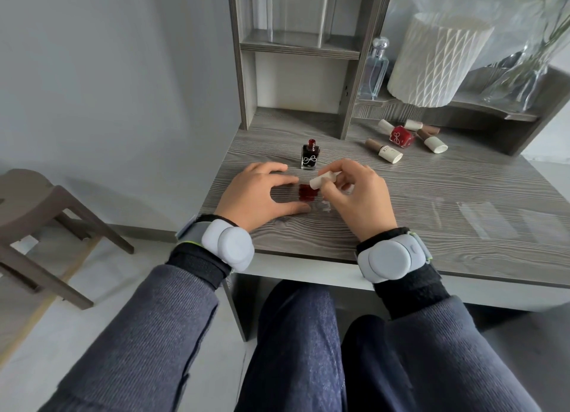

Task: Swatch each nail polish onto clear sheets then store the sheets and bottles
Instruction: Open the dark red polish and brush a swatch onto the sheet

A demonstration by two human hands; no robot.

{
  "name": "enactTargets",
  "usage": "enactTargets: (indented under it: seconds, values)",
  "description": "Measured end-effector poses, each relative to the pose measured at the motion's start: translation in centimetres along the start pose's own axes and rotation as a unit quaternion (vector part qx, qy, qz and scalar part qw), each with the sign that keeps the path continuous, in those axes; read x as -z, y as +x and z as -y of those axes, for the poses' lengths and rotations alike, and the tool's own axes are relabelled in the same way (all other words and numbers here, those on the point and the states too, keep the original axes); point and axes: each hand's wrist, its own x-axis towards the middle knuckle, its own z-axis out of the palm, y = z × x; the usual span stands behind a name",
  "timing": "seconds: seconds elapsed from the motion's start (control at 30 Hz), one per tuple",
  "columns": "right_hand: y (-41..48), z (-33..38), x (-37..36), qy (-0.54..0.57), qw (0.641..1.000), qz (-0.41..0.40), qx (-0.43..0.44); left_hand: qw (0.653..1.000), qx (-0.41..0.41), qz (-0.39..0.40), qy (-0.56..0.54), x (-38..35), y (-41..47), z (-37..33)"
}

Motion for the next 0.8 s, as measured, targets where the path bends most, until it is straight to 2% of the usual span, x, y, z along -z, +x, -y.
enactTargets:
  seconds: [0.27, 0.5, 0.8]
  values:
    - [0.15, -0.43, -0.23, -0.004, 1.000, 0.020, -0.007, 1.000, 0.003, -0.003, -0.004, 0.00, -0.01, 0.03]
    - [0.02, -0.13, -0.03, 0.010, 1.000, -0.003, 0.000, 1.000, 0.004, 0.001, -0.006, 0.16, -0.05, -0.11]
    - [0.09, -0.20, -0.13, 0.006, 1.000, 0.007, -0.012, 1.000, 0.004, 0.004, -0.006, 0.16, -0.06, -0.15]
